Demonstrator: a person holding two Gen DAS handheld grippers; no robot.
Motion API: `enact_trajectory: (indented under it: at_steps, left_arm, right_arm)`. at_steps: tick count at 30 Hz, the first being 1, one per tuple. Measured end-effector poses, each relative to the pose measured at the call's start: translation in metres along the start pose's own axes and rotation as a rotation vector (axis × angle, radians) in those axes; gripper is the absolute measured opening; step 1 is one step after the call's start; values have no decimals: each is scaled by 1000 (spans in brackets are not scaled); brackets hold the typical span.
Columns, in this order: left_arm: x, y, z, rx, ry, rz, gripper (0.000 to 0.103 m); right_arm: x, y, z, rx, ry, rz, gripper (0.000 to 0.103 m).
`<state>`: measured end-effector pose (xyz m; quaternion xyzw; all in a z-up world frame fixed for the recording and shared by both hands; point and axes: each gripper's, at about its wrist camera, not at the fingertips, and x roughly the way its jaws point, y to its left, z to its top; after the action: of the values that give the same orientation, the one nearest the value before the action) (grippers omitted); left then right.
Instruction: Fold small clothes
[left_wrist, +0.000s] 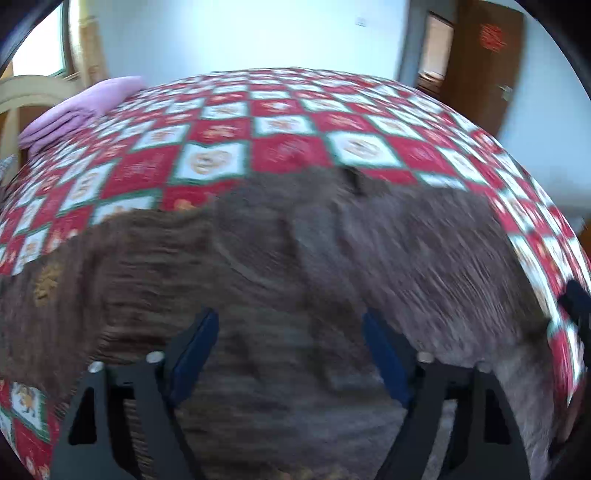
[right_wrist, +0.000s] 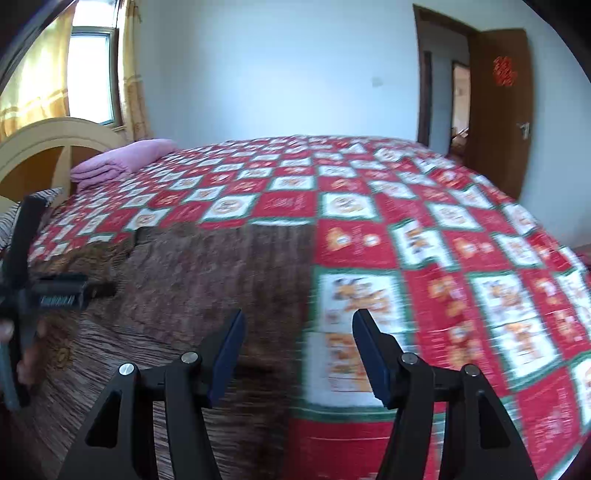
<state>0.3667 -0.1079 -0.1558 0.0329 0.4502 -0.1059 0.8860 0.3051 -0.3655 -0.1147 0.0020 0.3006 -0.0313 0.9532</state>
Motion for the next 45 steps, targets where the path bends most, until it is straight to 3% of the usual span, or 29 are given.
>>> enact_trajectory:
  at_steps: [2,4,11,14,16,19,21,22,25,28,31,34,36,39,45]
  left_arm:
    - [5,-11,-3,31,3,-7,62]
    - [3,-15,-2,42,-17,-45,40]
    - [-5,-12,-16,58,-21,20,58]
    - [-8,-6,-20,50,-27,27,59]
    - [-8,-2,-20,35,-24,28,60]
    - [-17,6,-23,19,-31,36,60]
    - [-28,17,-28,4,-31,46,64]
    - [-35,26,-33,1,-40,49,68]
    - [-61,67,-48,-31,-74,95,80]
    - [-84,125,-66,-98,-105,154,90]
    - [-96,190,-84,-196,-109,272,91]
    - [-102,248,-101,-321,-77,338,91]
    - [-110,277,-112,-410,-77,343,91]
    - [-118,310,-124,-531,-84,322,90]
    - [-106,332,-123,-666,-85,180,79]
  right_arm:
    - [3,-13,-3,66,16,-2,61]
    - [4,-18,-4,87,17,5,61]
    - [12,-4,-5,26,71,6,61]
    - [6,13,12,-2,39,5,61]
    - [5,33,26,-21,37,53,61]
    - [33,69,32,-60,147,195,61]
    - [59,91,23,-114,228,181,61]
    - [69,102,17,-151,270,179,61]
    - [64,124,12,-246,265,150,62]
    - [52,133,19,-214,280,260,62]
    - [50,154,26,-282,210,192,62]
    - [70,175,23,-273,254,236,62]
    - [78,193,6,-289,314,308,63]
    - [65,216,-6,-416,245,241,63]
    - [67,203,-7,-339,247,276,64]
